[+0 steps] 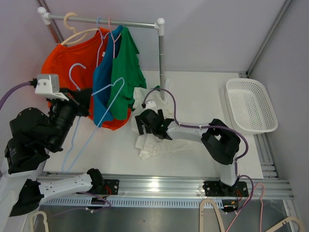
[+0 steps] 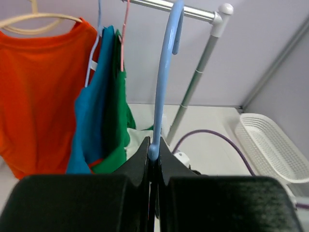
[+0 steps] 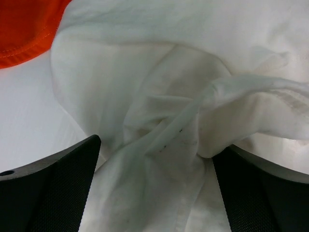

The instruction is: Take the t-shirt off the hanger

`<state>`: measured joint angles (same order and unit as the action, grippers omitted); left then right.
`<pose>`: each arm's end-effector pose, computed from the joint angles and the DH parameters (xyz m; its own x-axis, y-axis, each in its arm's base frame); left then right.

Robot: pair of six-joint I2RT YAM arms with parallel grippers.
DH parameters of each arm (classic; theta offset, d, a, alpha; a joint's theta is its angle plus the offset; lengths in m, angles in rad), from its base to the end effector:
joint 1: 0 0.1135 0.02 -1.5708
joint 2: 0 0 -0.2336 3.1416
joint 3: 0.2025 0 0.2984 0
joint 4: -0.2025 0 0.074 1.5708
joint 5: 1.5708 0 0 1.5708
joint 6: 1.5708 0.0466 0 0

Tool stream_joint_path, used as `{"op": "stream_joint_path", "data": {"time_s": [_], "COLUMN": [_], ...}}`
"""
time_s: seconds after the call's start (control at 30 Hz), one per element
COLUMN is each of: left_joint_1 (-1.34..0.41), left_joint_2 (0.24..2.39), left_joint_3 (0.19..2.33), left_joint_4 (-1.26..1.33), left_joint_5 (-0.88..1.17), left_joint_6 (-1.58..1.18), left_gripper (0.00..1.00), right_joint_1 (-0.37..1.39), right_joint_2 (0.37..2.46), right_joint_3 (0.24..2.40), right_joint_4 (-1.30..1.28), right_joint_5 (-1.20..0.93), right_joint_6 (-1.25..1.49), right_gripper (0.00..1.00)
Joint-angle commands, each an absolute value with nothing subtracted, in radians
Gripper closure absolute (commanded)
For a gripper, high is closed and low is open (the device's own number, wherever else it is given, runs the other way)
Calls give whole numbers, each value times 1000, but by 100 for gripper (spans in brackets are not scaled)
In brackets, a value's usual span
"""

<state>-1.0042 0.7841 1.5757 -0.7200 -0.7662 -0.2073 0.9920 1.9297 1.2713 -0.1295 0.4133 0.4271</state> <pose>0.0941 -0.0878 0.5363 -0.0111 -0.2588 -0.9659 0.2396 0.9371 -0.2538 0.2631 0.3684 0.1181 -0.6063 -0.2344 -0.7599 -0.3961 0.9176 0.0330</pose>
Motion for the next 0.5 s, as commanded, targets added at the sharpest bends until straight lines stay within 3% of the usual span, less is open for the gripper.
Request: {"op": "stream_joint_path", "data": {"time_s": [0.0,0.1,0.17,0.2,0.23,0.27,0.3,0.43,0.47], "left_joint_1": [-950,-729,-643,-640,-635,-623,-614,-591,-589], "left_joint_2": [930,1043,1127,1143,1156,1189,1212,1345,1389], "left_joint_3": [1670,1800,1825,1818,1809,1806,1812,1940,1953], "left_joint_4": [-538,-668,-680,-660,-608,-586,-575,-555,-546], "left_joint_5": [-816,-519,-392,-390,-393,-397,-390,-347,-354], "left_joint_6": [-31,-145,-215,-210,-195,-189,-187,-166,-158], "left_gripper": [99,99,99,99,99,99,99,99,99], "right_joint_1": [1026,1074,1086,1088,1088,1088,1089,1091,1083], "right_joint_2": [1997,1974,1909,1882,1828,1800,1769,1504,1354], "right_joint_3": [1287,1215,1117,1086,1057,1011,994,974,991], "right_joint_4": [-293,-376,-379,-377,-383,-396,-414,-596,-638], "right_joint_5": [379,336,264,241,227,215,209,282,320], "right_joint_6": [468,489,509,512,517,525,532,589,607], "right_gripper": [1,1,10,34,42,57,100,100,100]}}
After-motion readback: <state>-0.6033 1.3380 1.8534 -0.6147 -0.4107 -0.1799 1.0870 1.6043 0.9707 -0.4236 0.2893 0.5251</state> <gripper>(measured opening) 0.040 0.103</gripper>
